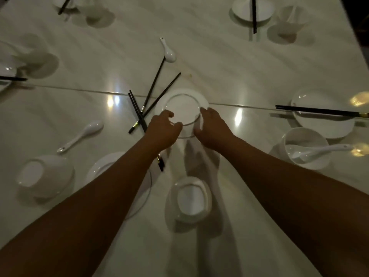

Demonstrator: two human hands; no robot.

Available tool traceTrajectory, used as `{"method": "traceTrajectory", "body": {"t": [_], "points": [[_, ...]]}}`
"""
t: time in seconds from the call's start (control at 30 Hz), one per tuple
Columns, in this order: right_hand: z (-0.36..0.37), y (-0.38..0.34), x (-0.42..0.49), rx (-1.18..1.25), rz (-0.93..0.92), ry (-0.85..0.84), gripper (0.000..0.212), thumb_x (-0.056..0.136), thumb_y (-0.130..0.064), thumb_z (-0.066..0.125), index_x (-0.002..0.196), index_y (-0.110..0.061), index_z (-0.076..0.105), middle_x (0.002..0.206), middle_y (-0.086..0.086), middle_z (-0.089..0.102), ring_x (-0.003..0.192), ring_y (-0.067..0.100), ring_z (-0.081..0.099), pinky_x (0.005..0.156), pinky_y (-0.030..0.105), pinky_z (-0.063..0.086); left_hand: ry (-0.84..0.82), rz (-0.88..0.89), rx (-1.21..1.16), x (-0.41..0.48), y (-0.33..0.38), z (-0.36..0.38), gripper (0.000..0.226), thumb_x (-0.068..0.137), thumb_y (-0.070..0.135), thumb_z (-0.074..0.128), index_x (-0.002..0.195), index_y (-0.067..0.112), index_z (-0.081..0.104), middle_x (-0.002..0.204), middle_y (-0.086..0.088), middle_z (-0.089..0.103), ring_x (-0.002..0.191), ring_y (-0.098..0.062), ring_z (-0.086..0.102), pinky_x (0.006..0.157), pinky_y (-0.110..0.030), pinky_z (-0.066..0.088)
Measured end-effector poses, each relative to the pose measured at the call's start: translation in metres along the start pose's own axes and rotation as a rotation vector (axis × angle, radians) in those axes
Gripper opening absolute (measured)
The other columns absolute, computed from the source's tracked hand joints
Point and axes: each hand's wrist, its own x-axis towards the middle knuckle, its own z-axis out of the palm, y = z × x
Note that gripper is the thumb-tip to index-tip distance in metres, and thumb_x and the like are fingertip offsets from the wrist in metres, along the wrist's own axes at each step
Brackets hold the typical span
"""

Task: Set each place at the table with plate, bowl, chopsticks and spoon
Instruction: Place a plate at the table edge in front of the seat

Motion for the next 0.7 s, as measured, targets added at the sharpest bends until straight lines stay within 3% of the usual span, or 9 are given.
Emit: {"method": "traceTrajectory", "body": {"t": [0.1,0.2,0.3,0.4,0.53,0.63,0.7], "points": [[0.006,-0.009,0.029,-0.09,0.038,-0.027,0.077,0.092,-0.046,0.048,0.152,-0.024,0.006,0.161,0.007,-0.001,0.147,0.029,0.006,0.116,0.051,0.02,-0.005,-0.112,-0.018,0.038,-0.004,0.002,0.066,0.087,0.035,0.058,0.143,0.016,0.028,0.143,-0.02,0.034,0.124,-0.034,0.045,0.096,-0.034,0.042],[0.008,-0.007,0.04,-0.212,0.096,-0.021,0.072,0.093,-0.055,0.036,0.151,-0.029,0.003,0.161,0.007,0.002,0.147,0.029,0.01,0.113,0.054,0.018,0.031,-0.194,-0.06,0.06,-0.008,0.004,0.078,0.084,0.04,0.058,0.147,0.018,0.018,0.147,-0.021,0.028,0.13,-0.038,0.037,0.103,-0.048,0.041],[0.013,-0.006,0.038,-0.278,0.1,0.021,0.068,0.094,-0.052,0.031,0.151,-0.029,0.003,0.161,0.011,0.005,0.146,0.031,0.012,0.112,0.055,0.017,0.027,-0.211,-0.087,0.067,-0.006,0.011,0.083,0.079,0.045,0.059,0.146,0.022,0.017,0.148,-0.019,0.029,0.132,-0.039,0.033,0.104,-0.053,0.038],[0.006,-0.003,0.043,-0.258,0.113,0.04,0.067,0.093,-0.047,0.035,0.151,-0.029,0.006,0.16,0.01,0.008,0.144,0.035,0.014,0.112,0.054,0.017,0.024,-0.24,-0.18,0.071,0.001,0.014,0.085,0.07,0.051,0.058,0.141,0.023,0.022,0.144,-0.017,0.033,0.126,-0.038,0.04,0.1,-0.053,0.042],[-0.001,0.009,0.056,-0.17,0.113,0.075,0.069,0.088,-0.04,0.044,0.15,-0.026,0.017,0.152,0.012,0.026,0.135,0.042,0.026,0.107,0.05,0.027,0.055,-0.349,-0.468,0.081,0.009,0.009,0.084,0.059,0.055,0.057,0.133,0.022,0.031,0.132,-0.016,0.046,0.113,-0.036,0.053,0.092,-0.051,0.049],[-0.003,0.021,0.061,-0.12,0.124,0.073,0.073,0.081,-0.041,0.042,0.149,-0.024,0.021,0.147,0.015,0.033,0.132,0.042,0.032,0.107,0.047,0.027,0.039,-0.453,-0.709,0.086,0.011,0.008,0.074,0.066,0.041,0.062,0.131,0.015,0.041,0.124,-0.016,0.056,0.105,-0.034,0.059,0.078,-0.042,0.053],[-0.008,0.022,0.06,-0.063,0.113,0.087,0.071,0.081,-0.039,0.041,0.148,-0.022,0.024,0.144,0.013,0.038,0.131,0.038,0.036,0.109,0.044,0.024,0.015,-0.482,-0.866,0.084,0.012,0.006,0.053,0.08,0.022,0.061,0.13,0.011,0.048,0.115,-0.013,0.061,0.096,-0.03,0.061,0.074,-0.04,0.053]]}}
